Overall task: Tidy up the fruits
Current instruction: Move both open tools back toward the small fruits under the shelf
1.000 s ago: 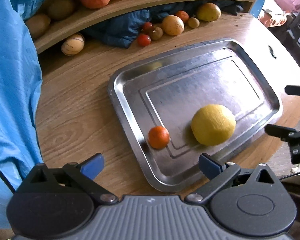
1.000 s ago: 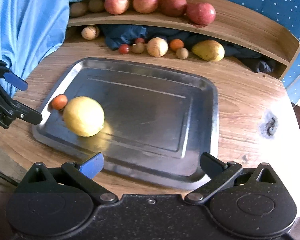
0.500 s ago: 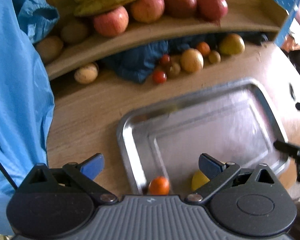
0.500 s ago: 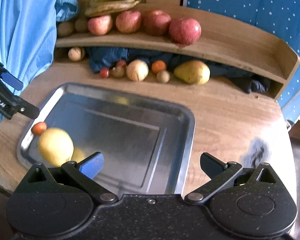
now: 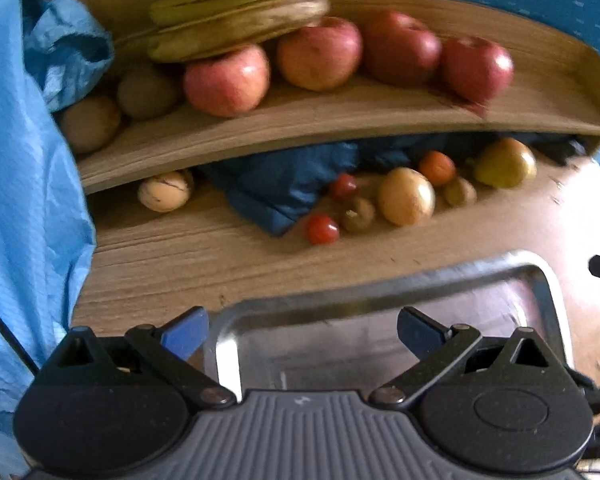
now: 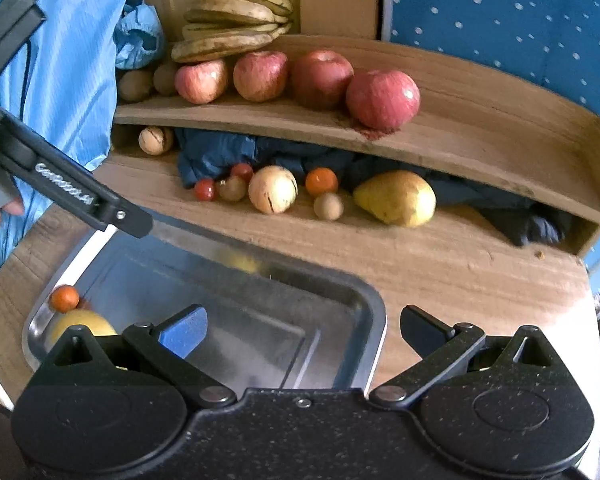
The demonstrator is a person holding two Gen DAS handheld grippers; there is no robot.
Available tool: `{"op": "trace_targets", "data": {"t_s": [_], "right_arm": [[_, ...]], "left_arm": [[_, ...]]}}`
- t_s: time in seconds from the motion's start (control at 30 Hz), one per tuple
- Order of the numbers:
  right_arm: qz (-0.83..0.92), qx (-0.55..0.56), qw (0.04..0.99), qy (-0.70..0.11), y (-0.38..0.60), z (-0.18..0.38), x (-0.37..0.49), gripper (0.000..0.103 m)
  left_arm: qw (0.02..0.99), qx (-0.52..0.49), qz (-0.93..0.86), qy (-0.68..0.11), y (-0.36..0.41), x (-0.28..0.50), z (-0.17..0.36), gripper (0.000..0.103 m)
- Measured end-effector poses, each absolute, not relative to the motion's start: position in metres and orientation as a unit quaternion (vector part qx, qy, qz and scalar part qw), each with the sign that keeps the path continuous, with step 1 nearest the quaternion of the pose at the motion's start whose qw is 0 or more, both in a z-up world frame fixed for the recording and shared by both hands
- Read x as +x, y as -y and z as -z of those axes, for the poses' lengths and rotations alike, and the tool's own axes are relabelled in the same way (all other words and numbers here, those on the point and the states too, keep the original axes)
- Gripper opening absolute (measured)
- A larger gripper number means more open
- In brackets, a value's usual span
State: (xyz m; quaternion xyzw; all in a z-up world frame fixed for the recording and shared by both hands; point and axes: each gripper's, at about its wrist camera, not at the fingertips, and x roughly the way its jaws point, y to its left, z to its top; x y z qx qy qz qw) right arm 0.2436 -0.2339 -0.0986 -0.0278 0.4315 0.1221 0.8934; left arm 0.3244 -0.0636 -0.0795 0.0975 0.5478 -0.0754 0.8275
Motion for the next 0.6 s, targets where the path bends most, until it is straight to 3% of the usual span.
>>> {"op": "trace_targets", "data": {"t_s": [0.6], "right_arm": [[-0.192, -0.099, 0.893, -0.394, 0.206, 0.115, 0.319, 0.102]], "left_arm": [[0.823, 0.058, 0.001, -0.566, 0.054, 0.369, 0.109, 0.102]]}}
